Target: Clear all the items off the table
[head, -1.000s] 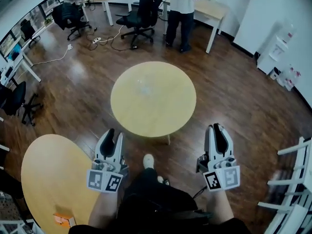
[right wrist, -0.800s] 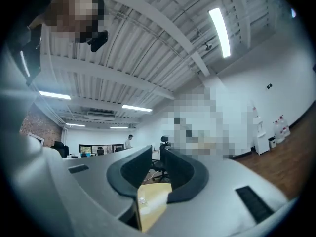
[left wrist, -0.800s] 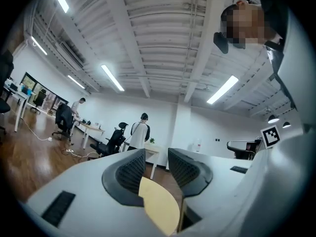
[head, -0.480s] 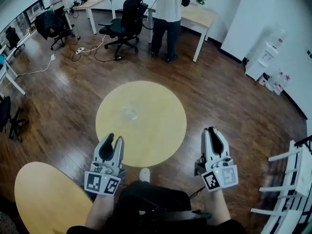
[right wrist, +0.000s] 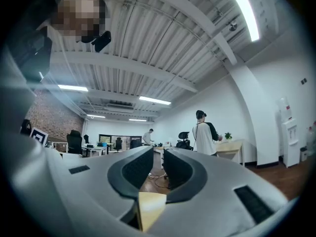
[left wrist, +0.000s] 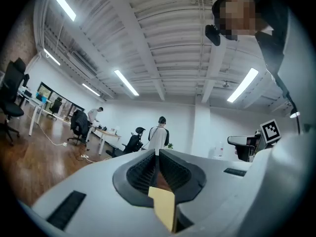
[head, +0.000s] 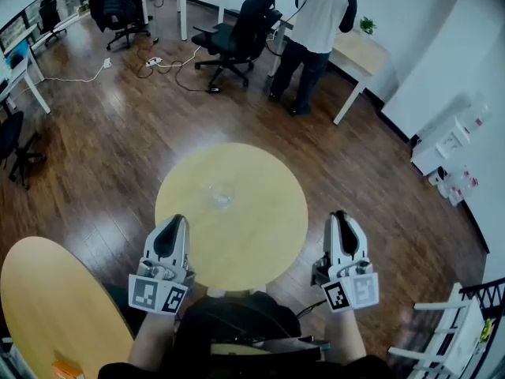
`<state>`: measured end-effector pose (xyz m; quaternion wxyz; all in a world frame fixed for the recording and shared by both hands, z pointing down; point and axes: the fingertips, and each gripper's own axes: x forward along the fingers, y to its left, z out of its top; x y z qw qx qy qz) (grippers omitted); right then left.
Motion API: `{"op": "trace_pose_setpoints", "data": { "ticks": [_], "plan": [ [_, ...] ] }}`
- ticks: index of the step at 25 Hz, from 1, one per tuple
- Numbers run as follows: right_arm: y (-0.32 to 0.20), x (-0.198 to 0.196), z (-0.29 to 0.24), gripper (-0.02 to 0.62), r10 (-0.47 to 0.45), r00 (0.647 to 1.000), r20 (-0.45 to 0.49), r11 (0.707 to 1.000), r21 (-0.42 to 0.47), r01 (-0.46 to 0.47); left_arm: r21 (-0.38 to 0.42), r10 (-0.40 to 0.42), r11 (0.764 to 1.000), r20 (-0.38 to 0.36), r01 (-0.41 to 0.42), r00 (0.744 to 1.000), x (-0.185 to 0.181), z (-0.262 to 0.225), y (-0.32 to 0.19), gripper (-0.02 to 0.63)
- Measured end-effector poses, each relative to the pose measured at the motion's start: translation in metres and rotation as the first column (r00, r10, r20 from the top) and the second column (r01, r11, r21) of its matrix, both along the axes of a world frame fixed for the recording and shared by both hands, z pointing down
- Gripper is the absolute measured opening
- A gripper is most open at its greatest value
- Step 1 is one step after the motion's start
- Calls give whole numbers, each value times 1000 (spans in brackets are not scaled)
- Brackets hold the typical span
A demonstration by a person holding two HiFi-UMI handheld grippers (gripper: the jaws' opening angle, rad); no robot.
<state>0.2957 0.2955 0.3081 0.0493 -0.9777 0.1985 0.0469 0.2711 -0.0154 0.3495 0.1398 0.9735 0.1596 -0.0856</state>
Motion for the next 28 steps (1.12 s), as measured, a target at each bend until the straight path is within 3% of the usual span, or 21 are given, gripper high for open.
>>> {"op": "trace_pose_setpoints", "data": {
  "ticks": [6, 11, 15, 22, 28],
  "plan": [
    [-3, 40, 32, 69, -167, 985, 52, 986, -6, 168, -13, -156, 988, -7, 156, 988, -11, -4, 9, 5],
    [-9, 60, 41, 69, -303, 951, 65, 953, 5, 303, 45, -269, 962, -6, 269, 963, -16, -8, 28, 3],
    [-16, 62, 50, 69, -382, 920, 89, 924, 18, 382, 16, -313, 950, -2, 313, 950, -27, -11, 35, 3],
    [-16, 64, 50, 69, -426, 899, 98, 905, 42, 424, 16, -366, 930, -15, 367, 930, -35, -18, 41, 3],
    [-18, 64, 48, 69, -420, 904, 83, 907, 43, 418, 20, -351, 936, -17, 351, 936, -35, -13, 38, 3]
  ]
}}
